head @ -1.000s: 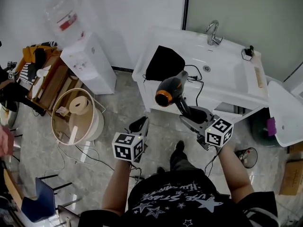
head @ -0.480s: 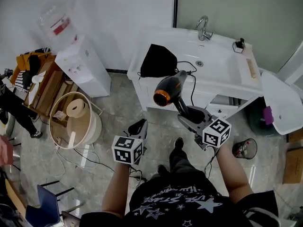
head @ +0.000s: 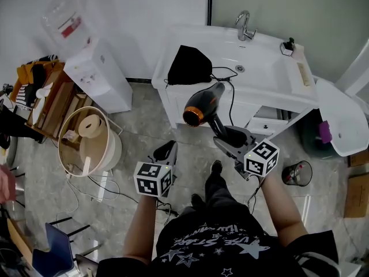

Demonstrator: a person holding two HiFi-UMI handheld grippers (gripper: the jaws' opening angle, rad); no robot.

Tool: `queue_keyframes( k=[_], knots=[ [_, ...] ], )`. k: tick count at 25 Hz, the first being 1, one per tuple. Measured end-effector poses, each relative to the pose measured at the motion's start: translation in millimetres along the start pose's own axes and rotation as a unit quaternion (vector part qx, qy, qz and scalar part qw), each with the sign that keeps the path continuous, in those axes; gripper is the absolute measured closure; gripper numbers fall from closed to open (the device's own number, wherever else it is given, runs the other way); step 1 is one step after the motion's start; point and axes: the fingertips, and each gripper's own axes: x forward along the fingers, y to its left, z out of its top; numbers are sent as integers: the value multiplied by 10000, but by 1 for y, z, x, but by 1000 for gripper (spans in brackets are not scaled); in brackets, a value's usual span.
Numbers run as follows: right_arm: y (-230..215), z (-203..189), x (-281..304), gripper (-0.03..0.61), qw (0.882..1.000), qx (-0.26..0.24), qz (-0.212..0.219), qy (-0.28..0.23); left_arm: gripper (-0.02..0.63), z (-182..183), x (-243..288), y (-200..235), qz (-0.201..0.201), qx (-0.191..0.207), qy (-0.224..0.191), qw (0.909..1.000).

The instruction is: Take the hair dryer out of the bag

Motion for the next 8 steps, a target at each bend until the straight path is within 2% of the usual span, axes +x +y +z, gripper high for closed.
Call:
queue_keyframes(
  k=[8],
  knots=[
    [6,0,-5,385,10000,13,-3,-50,580,-2,-7,-5,-1,28,-23,10000]
  ],
)
